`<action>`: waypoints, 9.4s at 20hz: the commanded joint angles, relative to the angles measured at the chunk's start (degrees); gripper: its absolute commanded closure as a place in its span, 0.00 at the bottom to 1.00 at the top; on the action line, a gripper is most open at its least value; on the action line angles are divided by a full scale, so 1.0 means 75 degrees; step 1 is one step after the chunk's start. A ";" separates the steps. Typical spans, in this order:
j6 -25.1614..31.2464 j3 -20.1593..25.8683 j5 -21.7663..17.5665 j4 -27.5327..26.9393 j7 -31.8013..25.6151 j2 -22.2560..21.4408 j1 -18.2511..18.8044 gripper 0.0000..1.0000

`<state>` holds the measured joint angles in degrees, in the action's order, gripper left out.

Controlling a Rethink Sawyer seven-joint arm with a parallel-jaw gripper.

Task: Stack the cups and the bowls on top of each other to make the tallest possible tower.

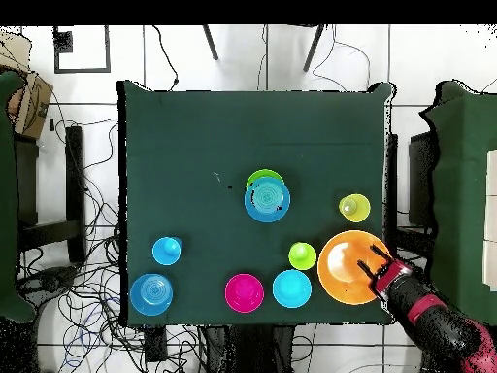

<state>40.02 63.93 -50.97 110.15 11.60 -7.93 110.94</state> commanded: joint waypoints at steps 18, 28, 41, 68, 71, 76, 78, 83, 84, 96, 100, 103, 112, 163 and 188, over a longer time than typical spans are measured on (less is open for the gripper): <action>0.0167 -0.0439 -0.0380 -0.1412 -0.3071 0.0923 -0.0723 0.00; 0.0905 -0.0336 0.0076 -0.2303 -0.3818 0.1256 -0.0915 0.00; 0.0681 -0.0596 0.0165 -0.2228 -0.3659 0.1056 -0.1083 0.00; -0.0337 -0.1485 -0.0457 -0.1589 -0.2417 0.1241 -0.1100 0.00; -0.0519 -0.1721 -0.0669 -0.1568 -0.2077 0.1011 -0.1462 0.00; -0.0923 -0.2062 -0.0857 -0.1584 -0.1648 0.0862 -0.1986 0.00; -0.1066 -0.2248 -0.0844 -0.1631 -0.1475 0.0895 -0.2181 0.00; -0.1204 -0.2448 -0.0560 -0.1716 -0.1331 0.0940 -0.2278 0.00; -0.1313 -0.2501 -0.0486 -0.1714 -0.1248 0.0922 -0.2320 1.00; -0.1825 -0.2691 -0.0140 -0.1426 -0.0722 0.1131 -0.2473 1.00; -0.2750 -0.3165 -0.0008 -0.0975 0.0802 0.0820 -0.2723 1.00; -0.3472 -0.3740 0.0192 -0.0563 0.2016 0.0144 -0.3178 1.00; -0.3660 -0.5033 0.1894 0.0611 0.3828 -0.1697 -0.4416 1.00; -0.1269 -0.5832 0.4004 0.0878 0.4679 -0.3965 -0.5705 1.00; 0.0087 -0.6128 0.4693 0.0300 0.4599 -0.4352 -0.6058 1.00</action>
<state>34.23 18.11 -18.47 116.67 35.66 -40.31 69.83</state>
